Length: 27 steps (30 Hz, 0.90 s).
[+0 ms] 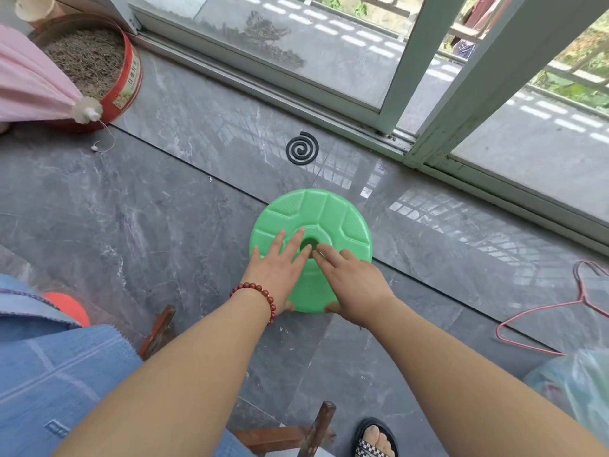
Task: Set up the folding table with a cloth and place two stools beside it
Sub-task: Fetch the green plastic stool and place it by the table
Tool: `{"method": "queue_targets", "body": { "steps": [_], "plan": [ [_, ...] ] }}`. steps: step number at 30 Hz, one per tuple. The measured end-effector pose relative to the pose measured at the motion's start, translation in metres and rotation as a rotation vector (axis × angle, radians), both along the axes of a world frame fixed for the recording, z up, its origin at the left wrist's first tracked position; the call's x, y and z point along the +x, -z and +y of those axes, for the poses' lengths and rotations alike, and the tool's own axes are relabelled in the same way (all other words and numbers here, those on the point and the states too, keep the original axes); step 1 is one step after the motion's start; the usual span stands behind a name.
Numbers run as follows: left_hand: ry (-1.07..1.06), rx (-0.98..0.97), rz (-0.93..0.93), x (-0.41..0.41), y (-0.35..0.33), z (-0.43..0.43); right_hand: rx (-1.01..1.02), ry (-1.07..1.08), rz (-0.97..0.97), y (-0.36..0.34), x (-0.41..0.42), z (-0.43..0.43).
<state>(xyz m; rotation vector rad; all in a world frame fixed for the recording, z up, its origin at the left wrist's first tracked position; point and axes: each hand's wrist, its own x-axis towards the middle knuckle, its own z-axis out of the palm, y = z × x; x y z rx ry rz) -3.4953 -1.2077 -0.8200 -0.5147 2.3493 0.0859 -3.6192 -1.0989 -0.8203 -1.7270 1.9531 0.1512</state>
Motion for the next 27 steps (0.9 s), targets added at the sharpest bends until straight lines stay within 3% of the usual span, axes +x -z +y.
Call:
{"method": "queue_targets", "body": {
  "steps": [16, 21, 27],
  "plan": [
    [-0.126, 0.03, 0.196, -0.007, -0.178, -0.005, -0.177, 0.475, -0.204, -0.164, 0.029, 0.008],
    [-0.301, 0.214, 0.383, -0.007, -0.254, -0.006, -0.254, 0.781, -0.375, -0.234, 0.04, 0.024],
    [-0.503, 0.358, 0.695, 0.003, -0.339, 0.021, -0.37, 0.881, -0.46, -0.326, 0.05, 0.036]
  ]
}}
